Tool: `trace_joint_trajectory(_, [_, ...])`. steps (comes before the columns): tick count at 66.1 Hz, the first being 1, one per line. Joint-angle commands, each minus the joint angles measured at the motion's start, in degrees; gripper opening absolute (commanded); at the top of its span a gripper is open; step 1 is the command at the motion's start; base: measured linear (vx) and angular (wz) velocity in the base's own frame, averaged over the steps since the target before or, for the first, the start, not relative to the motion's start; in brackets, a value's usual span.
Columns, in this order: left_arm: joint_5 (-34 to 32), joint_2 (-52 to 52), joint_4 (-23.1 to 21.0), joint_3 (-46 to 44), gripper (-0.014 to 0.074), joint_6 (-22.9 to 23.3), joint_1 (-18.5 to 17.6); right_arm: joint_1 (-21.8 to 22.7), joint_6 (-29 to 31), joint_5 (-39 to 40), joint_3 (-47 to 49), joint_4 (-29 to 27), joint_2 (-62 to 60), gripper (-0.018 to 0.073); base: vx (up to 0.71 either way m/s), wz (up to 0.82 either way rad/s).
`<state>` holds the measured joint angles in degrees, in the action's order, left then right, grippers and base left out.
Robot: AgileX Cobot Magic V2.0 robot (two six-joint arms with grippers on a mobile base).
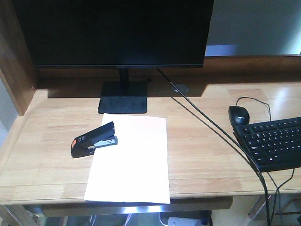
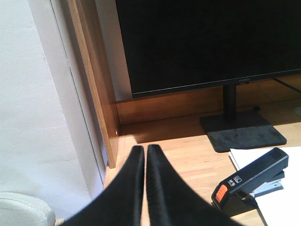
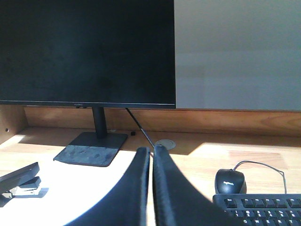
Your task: Grab stapler and paper to desk for stapling
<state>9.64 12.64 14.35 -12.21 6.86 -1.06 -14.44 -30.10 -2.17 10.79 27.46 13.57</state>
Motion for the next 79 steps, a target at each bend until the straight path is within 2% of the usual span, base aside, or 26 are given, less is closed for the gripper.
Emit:
trace_joint_trajectory(1, [-4.0, 0.6, -0.3, -1.6, -0.0007, 0.1, -0.2, 0.2, 0.2, 3.9, 1.6, 0.7, 0.3, -0.0009, 0.0, 0.0])
trace_joint_trajectory(20, [-3.8, -1.2, -1.6, -1.6, -0.0007, 0.1, -0.2, 0.2, 0.2, 3.9, 1.6, 0.7, 0.3, -0.0009, 0.0, 0.0])
trace_joint_trajectory(31, [-4.5, -6.1, -8.1, 0.4, -0.0007, 0.0, -0.2, 0.2, 0.2, 3.9, 1.6, 0.7, 0.3, -0.0009, 0.0, 0.0])
trace_joint_trajectory(36, [-5.3, -8.9, -9.8, 3.8, -0.0007, -0.3, -0.2, 0.2, 0.2, 3.9, 1.6, 0.7, 0.3, -0.0009, 0.0, 0.0])
trace_joint_trajectory(50, [-11.4, -14.2, -9.8, 15.6, -0.0007, -3.1, -0.1, 0.2, 0.2, 3.9, 1.6, 0.7, 0.3, -0.0009, 0.0, 0.0])
trace_joint_trajectory(54, [-7.5, -14.2, -9.8, 15.4, -0.0007, -3.1, -0.1, 0.2, 0.2, 3.9, 1.6, 0.7, 0.3, -0.0009, 0.0, 0.0])
trace_joint_trajectory(59, [-6.5, -14.2, -9.8, 15.4, -0.0007, -3.1, -0.1, 0.2, 0.2, 3.9, 1.6, 0.7, 0.3, -0.0009, 0.0, 0.0])
trace_joint_trajectory(71, [-6.8, -14.3, -10.0, 15.4, -0.0007, -3.0, -0.2, 0.2, 0.2, 3.9, 1.6, 0.7, 0.3, -0.0009, 0.0, 0.0])
trace_joint_trajectory(79, [-6.9, -14.3, -12.6, 15.4, -0.0007, -3.0, -0.2, 0.2, 0.2, 3.9, 1.6, 0.7, 0.3, -0.0009, 0.0, 0.0])
